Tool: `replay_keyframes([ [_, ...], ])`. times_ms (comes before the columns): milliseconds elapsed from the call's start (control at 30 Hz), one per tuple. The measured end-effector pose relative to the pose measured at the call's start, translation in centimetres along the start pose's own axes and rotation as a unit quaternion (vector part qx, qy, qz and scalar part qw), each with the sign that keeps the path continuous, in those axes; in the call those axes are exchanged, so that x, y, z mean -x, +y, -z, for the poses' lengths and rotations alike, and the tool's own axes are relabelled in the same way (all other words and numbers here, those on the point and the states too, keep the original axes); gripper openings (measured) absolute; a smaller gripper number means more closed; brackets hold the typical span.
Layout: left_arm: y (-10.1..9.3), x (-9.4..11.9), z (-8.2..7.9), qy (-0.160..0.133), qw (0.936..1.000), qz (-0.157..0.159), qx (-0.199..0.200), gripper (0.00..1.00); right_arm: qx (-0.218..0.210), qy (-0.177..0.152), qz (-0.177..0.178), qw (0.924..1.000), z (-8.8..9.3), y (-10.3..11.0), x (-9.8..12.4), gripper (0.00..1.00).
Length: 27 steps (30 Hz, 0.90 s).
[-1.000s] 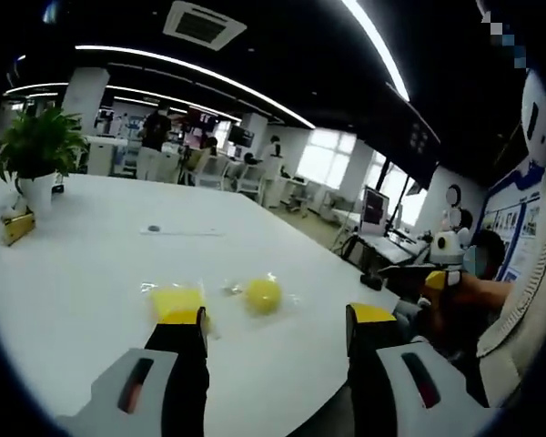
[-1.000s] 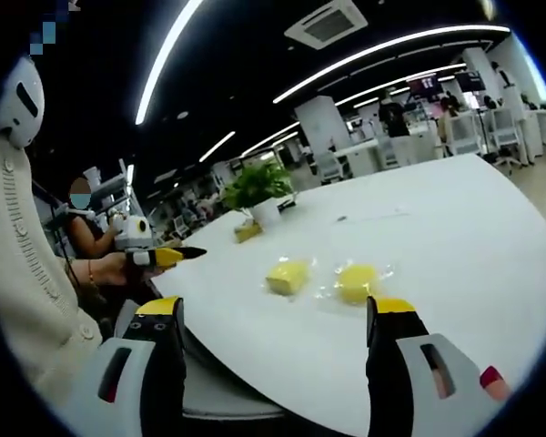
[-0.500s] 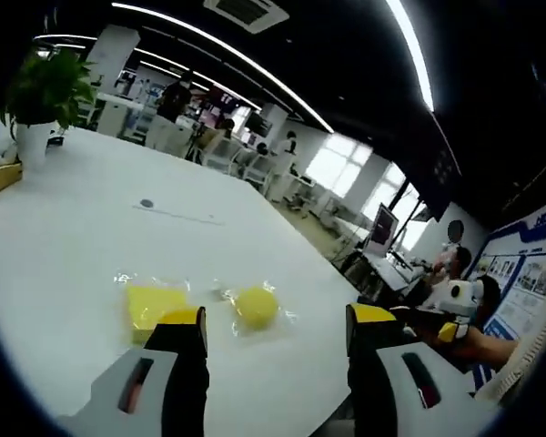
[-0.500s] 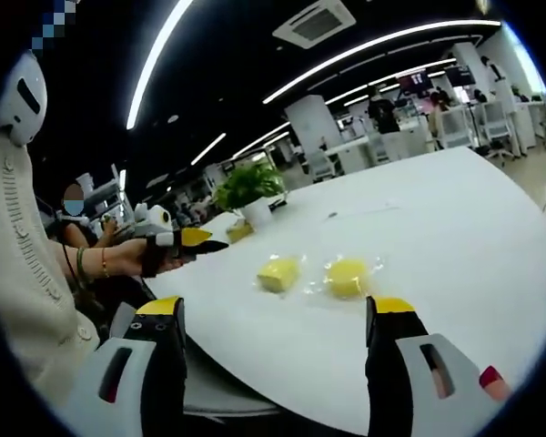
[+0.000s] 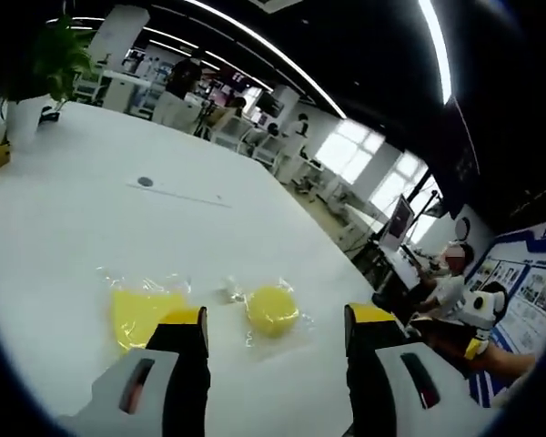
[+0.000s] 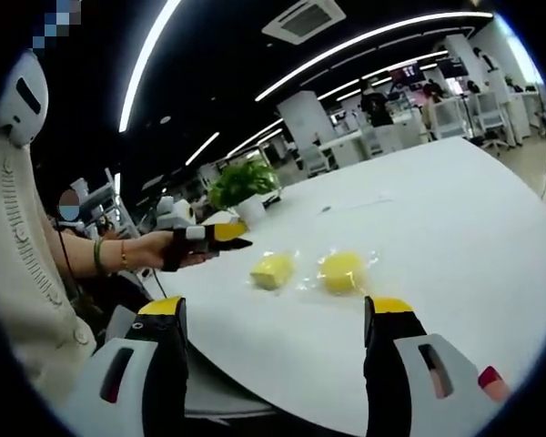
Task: Compare the silicone blocks by pressing each to a similar depth, holding the contact briefly, and releasing to observe deformation and rebound differences across the visible hardness samples.
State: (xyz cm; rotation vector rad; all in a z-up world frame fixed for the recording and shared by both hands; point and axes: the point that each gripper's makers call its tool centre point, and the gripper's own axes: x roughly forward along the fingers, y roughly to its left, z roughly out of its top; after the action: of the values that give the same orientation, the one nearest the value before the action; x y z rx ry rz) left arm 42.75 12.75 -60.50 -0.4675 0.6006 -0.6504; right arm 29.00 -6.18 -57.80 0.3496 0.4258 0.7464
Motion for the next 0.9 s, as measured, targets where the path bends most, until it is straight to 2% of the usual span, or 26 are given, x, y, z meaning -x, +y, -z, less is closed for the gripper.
replay_keyframes([
  [167, 0.7, -1.8, 0.1, 0.009, 0.9998, 0.000, 0.017, 0.59, -0.005, 0.003, 0.003, 1.0000, 0.1, -0.4, -0.4, 0.74],
  [533, 2.6, -4.7, 0.8, 0.037, 0.9990, -0.007, 0.024, 0.59, -0.017, 0.013, 0.010, 0.9997, 0.6, -1.4, -1.0, 0.72],
  [900, 3.8, -7.7, 2.0, 0.065, 0.9973, -0.006, 0.036, 0.58, -0.029, 0.021, 0.018, 0.9992, 1.0, -2.2, -1.4, 0.72],
])
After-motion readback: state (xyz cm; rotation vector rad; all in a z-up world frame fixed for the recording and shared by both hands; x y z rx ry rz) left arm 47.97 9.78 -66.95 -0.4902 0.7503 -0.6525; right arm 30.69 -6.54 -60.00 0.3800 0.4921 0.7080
